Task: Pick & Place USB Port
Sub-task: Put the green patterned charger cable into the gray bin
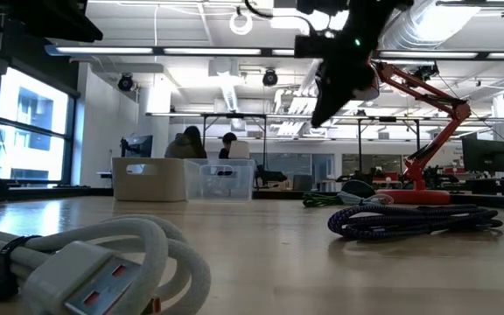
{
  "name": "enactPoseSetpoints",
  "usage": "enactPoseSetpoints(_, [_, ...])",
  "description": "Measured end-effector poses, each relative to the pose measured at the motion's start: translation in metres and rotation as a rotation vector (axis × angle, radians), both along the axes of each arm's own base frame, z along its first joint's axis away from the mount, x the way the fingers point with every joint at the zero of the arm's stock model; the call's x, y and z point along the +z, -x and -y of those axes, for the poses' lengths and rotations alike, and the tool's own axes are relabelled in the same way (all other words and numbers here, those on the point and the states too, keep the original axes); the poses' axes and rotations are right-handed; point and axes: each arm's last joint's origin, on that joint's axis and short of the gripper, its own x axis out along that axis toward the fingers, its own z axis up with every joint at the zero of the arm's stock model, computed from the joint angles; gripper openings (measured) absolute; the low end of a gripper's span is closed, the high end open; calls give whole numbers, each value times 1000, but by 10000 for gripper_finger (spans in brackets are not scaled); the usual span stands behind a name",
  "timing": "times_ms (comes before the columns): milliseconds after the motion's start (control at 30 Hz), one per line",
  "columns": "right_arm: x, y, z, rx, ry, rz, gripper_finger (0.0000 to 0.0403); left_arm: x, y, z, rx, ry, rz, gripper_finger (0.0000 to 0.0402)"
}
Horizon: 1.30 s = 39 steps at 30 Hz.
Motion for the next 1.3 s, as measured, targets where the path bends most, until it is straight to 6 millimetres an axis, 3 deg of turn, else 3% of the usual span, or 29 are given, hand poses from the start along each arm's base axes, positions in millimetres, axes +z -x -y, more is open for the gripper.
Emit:
enactPoseSetpoints(467, [-32, 11, 17, 165, 10, -90, 190, 1, -1, -2, 83, -44, 7, 83])
enactPoseSetpoints(933, [-33, 17, 46, 214, -41, -96, 190, -5, -18, 0, 88, -56, -81, 83])
enactPoseSetpoints(1133, [-35, 17, 51, 213, -54, -94, 190, -9, -29, 1, 98, -68, -122, 83])
enactPoseSetpoints(1300, [-48, 11, 52, 225, -76, -114, 190, -7, -36, 1, 129, -86, -95, 83])
